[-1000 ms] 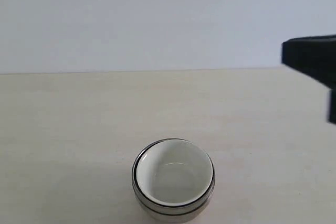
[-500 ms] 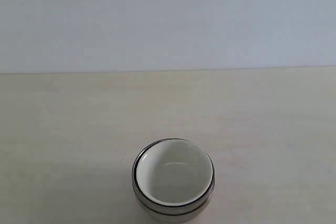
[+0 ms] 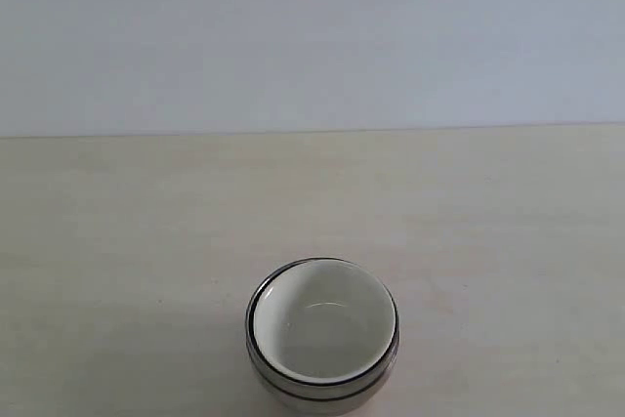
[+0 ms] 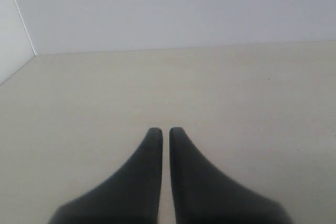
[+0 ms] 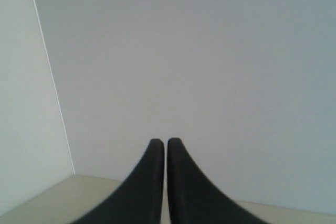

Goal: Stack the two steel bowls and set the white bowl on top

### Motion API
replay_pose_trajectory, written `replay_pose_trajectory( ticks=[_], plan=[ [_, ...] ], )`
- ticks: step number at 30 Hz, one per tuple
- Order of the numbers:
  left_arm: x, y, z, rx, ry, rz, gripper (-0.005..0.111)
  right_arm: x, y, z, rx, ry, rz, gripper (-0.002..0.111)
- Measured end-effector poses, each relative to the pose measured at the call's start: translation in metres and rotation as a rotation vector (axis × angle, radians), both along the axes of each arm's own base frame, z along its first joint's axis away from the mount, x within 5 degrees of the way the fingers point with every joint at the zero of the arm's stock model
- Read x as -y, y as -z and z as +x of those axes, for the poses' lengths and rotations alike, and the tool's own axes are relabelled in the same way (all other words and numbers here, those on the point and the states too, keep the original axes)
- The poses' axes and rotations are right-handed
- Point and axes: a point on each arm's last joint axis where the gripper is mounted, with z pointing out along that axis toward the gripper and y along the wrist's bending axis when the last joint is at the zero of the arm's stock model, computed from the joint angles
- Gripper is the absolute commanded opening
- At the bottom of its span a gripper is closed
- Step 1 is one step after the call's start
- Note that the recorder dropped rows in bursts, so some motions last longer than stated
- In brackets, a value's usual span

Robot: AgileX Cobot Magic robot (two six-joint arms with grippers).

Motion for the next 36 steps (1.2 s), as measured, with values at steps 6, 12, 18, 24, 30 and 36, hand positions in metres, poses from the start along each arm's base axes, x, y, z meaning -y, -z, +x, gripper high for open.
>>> replay_pose_trajectory(
  ticks=[6, 12, 18, 24, 30, 36],
  plan=[
    [0.0, 0.0, 0.0, 0.0, 0.0, 0.0, 0.004, -0.001, 0.0, -0.003, 0.03, 0.087, -0.042, 0.0],
    [0.0, 0.0, 0.0, 0.0, 0.0, 0.0, 0.004, -0.012, -0.006, -0.015, 0.121, 0.088, -0.04, 0.0],
    [0.0, 0.0, 0.0, 0.0, 0.0, 0.0, 0.004, -0.032, -0.012, -0.029, 0.186, 0.072, -0.014, 0.0],
    [0.0, 0.0, 0.0, 0.0, 0.0, 0.0, 0.004, -0.046, -0.012, -0.031, 0.179, 0.188, -0.025, 0.0],
    [0.0, 0.0, 0.0, 0.0, 0.0, 0.0, 0.004, -0.056, -0.015, -0.032, 0.223, 0.284, 0.003, 0.0],
    [0.0, 0.0, 0.0, 0.0, 0.0, 0.0, 0.004, -0.049, 0.008, -0.009, 0.177, 0.399, 0.048, 0.0]
  ],
)
